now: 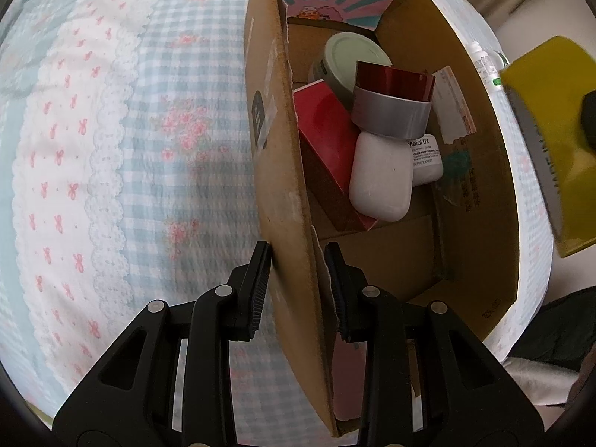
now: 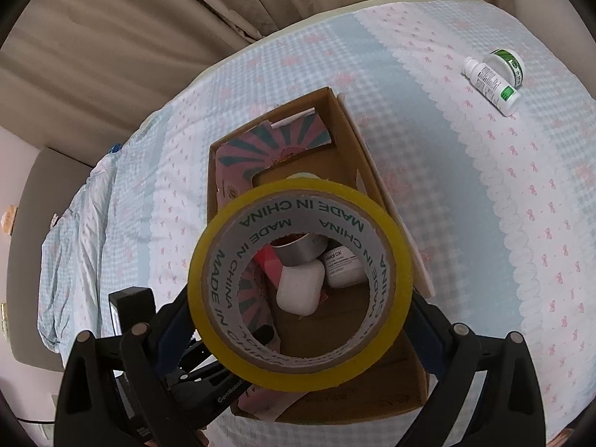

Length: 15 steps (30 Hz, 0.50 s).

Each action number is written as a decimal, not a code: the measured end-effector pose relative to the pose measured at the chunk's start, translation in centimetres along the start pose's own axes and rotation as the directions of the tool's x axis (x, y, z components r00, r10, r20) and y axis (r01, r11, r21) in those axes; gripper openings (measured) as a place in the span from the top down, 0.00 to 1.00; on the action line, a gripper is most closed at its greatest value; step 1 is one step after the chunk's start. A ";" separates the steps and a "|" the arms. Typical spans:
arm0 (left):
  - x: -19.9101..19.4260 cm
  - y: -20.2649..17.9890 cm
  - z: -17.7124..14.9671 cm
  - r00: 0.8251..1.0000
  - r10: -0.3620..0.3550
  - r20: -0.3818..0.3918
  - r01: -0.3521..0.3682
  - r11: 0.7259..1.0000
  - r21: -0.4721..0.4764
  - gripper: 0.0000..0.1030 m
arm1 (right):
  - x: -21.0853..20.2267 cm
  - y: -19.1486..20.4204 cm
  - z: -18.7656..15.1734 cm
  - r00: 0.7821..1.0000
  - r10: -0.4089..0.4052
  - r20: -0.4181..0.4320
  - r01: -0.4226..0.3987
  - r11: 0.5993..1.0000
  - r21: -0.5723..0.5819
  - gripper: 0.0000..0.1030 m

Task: Organize rigid objects
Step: 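Lower the tape roll into the box and open the right tool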

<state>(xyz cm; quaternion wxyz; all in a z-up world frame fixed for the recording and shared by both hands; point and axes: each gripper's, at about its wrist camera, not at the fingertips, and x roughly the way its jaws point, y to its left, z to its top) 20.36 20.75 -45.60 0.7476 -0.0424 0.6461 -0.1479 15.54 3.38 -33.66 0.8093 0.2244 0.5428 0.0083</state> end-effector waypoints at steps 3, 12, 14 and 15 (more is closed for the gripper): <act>0.0 0.0 0.0 1.000 -0.002 0.000 0.002 1.000 0.003 0.74 | 0.9 0.3 -0.3 0.999 -0.034 -0.028 0.033 0.999 -0.014 0.04; -0.1 -0.1 -0.3 1.000 -0.004 0.006 0.003 1.000 0.022 0.74 | 0.4 0.1 -0.9 1.000 -0.014 0.024 0.015 0.999 -0.041 0.00; -0.2 0.0 -0.3 1.000 -0.011 0.007 0.011 1.000 0.020 0.74 | 0.3 0.4 -1.0 0.999 -0.029 0.026 0.031 0.998 -0.059 0.00; -0.2 0.0 -0.3 1.000 -0.009 0.005 0.009 1.000 0.020 0.74 | 0.3 0.4 -1.1 0.999 -0.035 0.031 0.037 0.997 -0.066 0.00</act>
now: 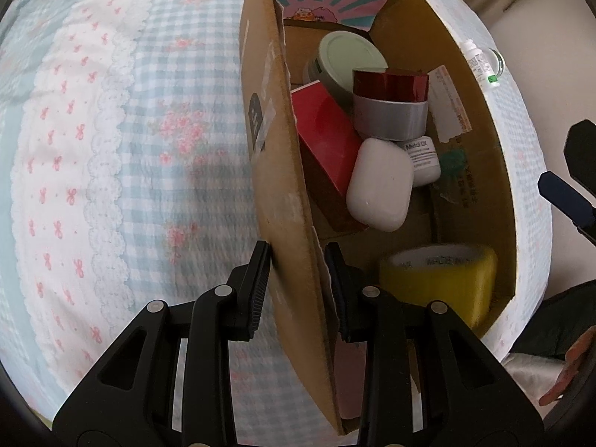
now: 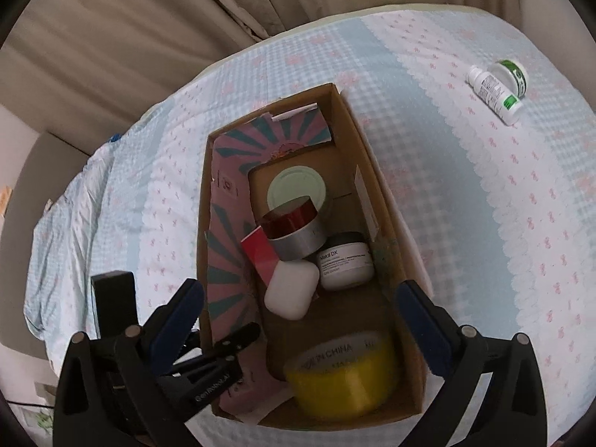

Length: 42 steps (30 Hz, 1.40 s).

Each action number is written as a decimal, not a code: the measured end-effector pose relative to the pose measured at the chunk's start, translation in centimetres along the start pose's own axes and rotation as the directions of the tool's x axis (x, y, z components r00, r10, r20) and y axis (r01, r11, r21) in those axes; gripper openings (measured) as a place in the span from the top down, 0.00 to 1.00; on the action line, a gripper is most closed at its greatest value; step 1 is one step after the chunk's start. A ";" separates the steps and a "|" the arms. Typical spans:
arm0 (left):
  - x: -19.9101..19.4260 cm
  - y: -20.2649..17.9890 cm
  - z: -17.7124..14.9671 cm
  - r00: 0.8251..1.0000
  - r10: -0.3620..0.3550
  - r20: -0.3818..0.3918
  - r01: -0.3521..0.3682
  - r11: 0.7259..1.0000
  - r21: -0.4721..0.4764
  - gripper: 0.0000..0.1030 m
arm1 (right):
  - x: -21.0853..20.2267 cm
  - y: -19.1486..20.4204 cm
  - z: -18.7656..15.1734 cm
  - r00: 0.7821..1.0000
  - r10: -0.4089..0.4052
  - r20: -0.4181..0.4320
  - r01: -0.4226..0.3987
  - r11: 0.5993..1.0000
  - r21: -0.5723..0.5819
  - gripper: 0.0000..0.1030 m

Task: Organize rigid objects
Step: 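Lower the tape roll into the box and open the right tool, then move the right tool to the green-labelled white jar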

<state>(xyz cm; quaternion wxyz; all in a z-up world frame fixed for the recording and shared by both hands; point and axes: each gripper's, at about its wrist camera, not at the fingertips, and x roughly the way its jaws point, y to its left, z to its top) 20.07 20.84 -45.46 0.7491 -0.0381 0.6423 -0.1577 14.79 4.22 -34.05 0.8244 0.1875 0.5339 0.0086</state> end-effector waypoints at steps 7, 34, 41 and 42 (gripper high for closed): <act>-0.3 0.1 0.1 1.000 -0.003 0.001 0.003 1.000 -0.003 0.74 | -0.9 0.3 0.0 0.999 -0.009 0.037 0.010 1.000 -0.027 0.00; -0.5 -0.3 -1.0 0.999 0.014 0.043 -0.012 0.999 -0.047 0.74 | -13.9 -9.5 6.9 0.942 -0.224 0.248 0.261 0.957 -0.126 0.00; -0.6 0.3 -1.5 0.998 0.007 0.070 -0.002 0.997 -0.081 0.74 | -13.3 -16.5 13.0 0.926 -0.301 0.227 0.344 0.921 -0.184 0.00; -0.6 0.4 -1.7 0.997 0.007 0.076 0.000 0.996 -0.087 0.74 | -13.0 -17.5 13.9 0.929 -0.295 0.224 0.339 0.922 -0.188 0.00</act>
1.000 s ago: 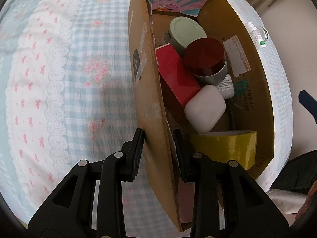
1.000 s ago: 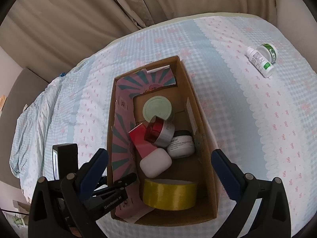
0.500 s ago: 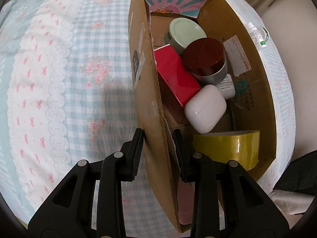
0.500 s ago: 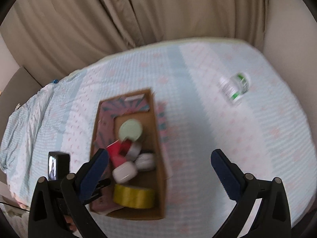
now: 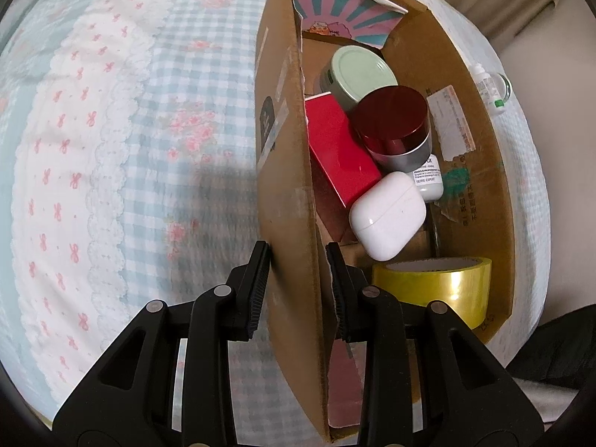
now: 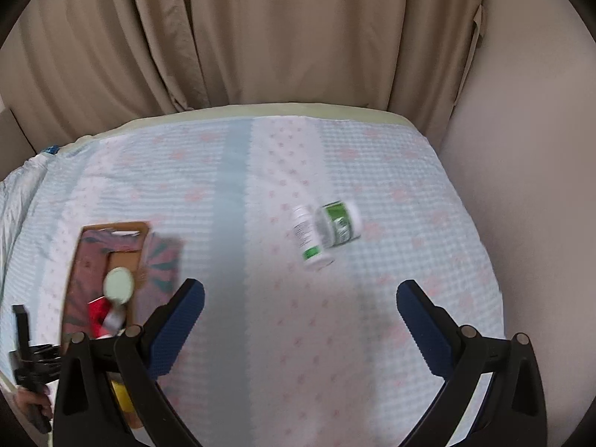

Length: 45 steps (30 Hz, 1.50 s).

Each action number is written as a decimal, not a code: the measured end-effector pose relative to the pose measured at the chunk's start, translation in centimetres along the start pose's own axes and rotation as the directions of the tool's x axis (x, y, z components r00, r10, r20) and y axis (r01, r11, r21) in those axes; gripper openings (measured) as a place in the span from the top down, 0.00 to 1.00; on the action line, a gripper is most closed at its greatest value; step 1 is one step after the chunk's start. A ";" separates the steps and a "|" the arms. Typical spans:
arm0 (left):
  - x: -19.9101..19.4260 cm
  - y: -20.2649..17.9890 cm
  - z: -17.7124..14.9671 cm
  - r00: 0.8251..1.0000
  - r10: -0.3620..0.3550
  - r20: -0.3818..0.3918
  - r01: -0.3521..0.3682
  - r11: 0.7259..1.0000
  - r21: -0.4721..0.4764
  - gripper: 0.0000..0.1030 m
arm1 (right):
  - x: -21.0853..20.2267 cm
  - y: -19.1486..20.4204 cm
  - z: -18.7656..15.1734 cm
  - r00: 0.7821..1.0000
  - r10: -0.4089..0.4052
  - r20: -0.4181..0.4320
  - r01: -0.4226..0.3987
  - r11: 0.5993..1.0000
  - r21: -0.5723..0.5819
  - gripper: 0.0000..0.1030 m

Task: Organize rigid objects
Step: 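Move the right tool to the green-labelled white jar, then grasp the green-labelled jar with the right tool and lift, then carry the green-labelled jar with the right tool toward the box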

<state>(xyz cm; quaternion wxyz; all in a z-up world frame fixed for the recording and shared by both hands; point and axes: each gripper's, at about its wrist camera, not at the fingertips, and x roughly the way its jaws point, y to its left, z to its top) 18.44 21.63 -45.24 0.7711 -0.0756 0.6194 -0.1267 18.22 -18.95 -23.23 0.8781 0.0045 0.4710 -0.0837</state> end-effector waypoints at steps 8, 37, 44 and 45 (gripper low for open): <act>-0.3 0.2 -0.5 1.000 0.005 0.021 -0.004 0.999 -0.033 0.74 | 8.5 -5.5 3.1 0.999 0.041 -0.024 -0.041 0.999 -0.034 0.00; -0.1 -0.3 -0.4 0.999 0.033 0.023 -0.031 0.998 -0.063 0.74 | 25.9 -7.4 3.4 0.982 0.059 -0.182 -0.079 0.991 -0.104 0.48; 0.0 -0.4 -0.4 0.999 0.038 0.015 -0.038 0.998 -0.049 0.74 | 21.7 -8.4 3.7 0.986 0.045 -0.161 -0.051 0.998 -0.038 0.48; 0.1 -0.5 -0.3 0.999 0.044 0.010 -0.044 0.998 -0.041 0.74 | 20.6 -8.5 3.8 0.987 0.041 -0.153 -0.046 0.998 -0.031 0.48</act>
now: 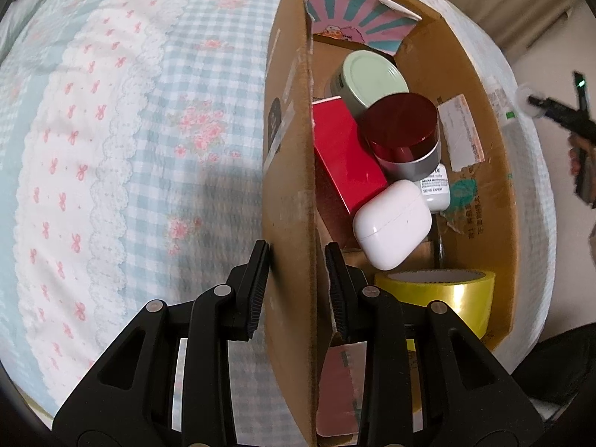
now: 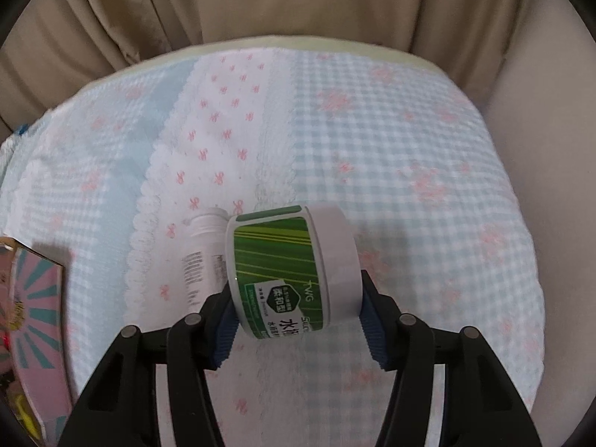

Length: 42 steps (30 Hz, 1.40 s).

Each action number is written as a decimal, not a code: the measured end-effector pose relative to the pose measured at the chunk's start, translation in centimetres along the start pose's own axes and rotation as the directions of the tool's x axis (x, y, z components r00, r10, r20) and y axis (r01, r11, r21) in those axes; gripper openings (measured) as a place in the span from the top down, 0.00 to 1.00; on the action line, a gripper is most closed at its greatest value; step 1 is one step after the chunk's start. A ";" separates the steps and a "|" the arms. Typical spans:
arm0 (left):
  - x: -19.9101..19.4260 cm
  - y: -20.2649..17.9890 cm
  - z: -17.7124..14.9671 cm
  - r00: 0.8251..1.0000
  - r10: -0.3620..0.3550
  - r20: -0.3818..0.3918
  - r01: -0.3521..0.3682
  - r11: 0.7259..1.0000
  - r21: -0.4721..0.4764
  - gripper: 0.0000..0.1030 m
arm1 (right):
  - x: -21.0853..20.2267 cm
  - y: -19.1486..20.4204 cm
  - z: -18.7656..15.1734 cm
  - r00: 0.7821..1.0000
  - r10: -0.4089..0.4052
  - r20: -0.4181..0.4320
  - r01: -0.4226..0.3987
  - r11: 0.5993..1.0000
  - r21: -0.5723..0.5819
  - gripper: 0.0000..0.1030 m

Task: Organize rigid objects
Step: 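Carry the green-labelled jar with the right tool toward the box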

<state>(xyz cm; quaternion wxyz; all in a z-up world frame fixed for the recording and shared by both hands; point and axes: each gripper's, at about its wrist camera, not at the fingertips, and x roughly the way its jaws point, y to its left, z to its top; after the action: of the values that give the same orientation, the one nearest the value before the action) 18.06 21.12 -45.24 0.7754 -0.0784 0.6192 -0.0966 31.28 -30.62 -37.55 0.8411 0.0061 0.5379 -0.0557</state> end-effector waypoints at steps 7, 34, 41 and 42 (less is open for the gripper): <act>0.1 -0.1 0.2 0.999 0.020 -0.027 -0.019 0.999 0.036 0.74 | -9.8 1.7 -0.7 0.998 -0.017 0.059 0.015 0.999 0.035 0.48; 0.1 -0.5 1.0 0.998 0.003 -0.057 0.003 0.995 0.104 0.74 | -17.9 29.8 -5.7 0.982 0.187 0.012 -0.187 0.977 0.101 0.48; -0.2 0.4 1.0 0.998 -0.016 -0.057 0.021 0.995 0.097 0.74 | -12.9 34.9 -7.0 0.971 0.232 -0.056 -0.228 0.971 0.069 0.48; -0.3 0.5 1.0 0.998 -0.016 -0.057 0.022 0.995 0.096 0.74 | -12.3 35.4 -7.1 0.969 0.238 -0.062 -0.234 0.970 0.063 0.48</act>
<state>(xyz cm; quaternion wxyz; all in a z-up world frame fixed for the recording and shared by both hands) 19.04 21.63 -44.87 0.7596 -0.0441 0.6345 -0.1359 23.34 6.11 -31.19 0.8222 0.0954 0.5603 0.0301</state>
